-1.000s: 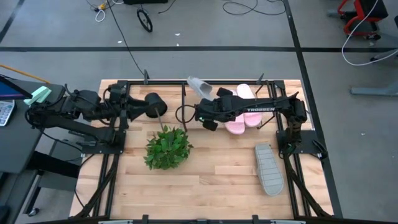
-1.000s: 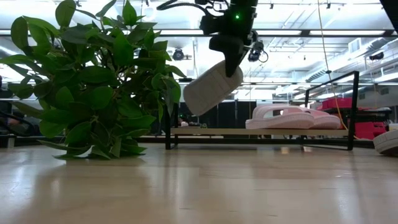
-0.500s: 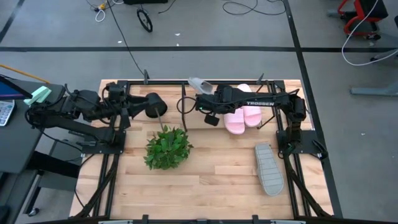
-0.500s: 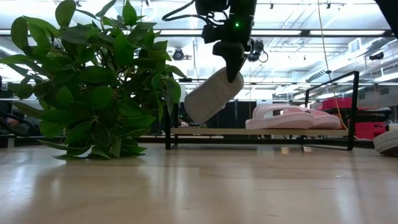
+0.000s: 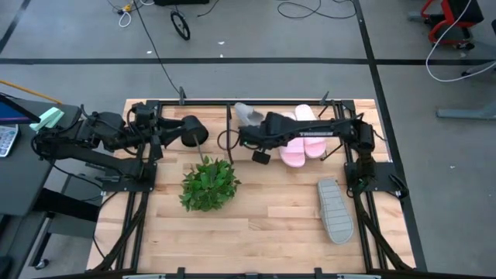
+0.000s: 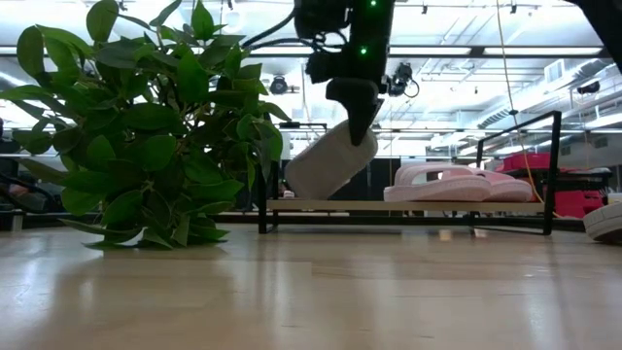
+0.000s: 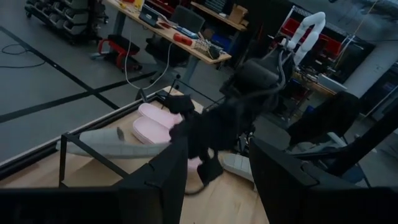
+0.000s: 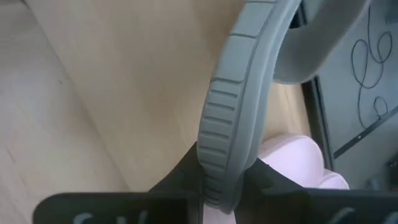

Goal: Pick and place slides into the shelf
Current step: Put the left gray slide on the shelf, then put the gray slide on the shelf

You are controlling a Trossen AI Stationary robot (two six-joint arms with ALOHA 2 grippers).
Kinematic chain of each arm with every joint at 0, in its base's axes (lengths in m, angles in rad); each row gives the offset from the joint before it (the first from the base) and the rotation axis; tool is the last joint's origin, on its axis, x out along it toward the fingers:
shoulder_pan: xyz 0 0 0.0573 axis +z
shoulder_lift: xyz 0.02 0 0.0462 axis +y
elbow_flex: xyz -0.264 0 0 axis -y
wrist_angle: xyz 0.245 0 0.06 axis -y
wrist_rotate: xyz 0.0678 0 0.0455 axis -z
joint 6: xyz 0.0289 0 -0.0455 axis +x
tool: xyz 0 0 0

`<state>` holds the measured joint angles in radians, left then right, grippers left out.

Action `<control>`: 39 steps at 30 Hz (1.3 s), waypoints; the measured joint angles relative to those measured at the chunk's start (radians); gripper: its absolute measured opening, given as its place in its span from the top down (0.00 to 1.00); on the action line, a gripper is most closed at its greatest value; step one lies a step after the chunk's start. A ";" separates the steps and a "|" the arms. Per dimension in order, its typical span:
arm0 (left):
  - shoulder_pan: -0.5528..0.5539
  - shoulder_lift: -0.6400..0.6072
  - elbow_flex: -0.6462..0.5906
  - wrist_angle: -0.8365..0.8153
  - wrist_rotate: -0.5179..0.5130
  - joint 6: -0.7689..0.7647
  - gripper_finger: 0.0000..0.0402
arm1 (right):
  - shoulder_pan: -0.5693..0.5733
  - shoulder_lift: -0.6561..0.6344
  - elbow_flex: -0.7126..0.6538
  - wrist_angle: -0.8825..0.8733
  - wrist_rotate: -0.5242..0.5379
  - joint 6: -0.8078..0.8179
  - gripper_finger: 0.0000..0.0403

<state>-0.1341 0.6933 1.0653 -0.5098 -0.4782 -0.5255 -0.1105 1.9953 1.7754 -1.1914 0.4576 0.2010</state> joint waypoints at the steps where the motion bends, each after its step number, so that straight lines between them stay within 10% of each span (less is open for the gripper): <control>1: 0.000 0.000 0.000 0.000 0.000 0.005 0.57 | 0.006 0.010 0.000 0.001 0.000 0.000 0.88; 11: 0.000 0.000 0.000 -0.001 0.000 0.015 0.57 | 0.047 0.053 0.000 0.051 -0.042 -0.022 0.88; 22: 0.000 0.000 0.000 -0.008 0.000 0.015 0.57 | 0.042 0.035 0.000 0.091 -0.217 -0.102 0.59; 39: 0.000 0.000 0.000 -0.044 0.000 0.015 0.56 | 0.037 0.035 0.000 0.132 -0.330 -0.146 0.57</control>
<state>-0.1337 0.6933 1.0653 -0.5537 -0.4782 -0.5102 -0.0732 2.0308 1.7752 -1.0592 0.1280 0.0551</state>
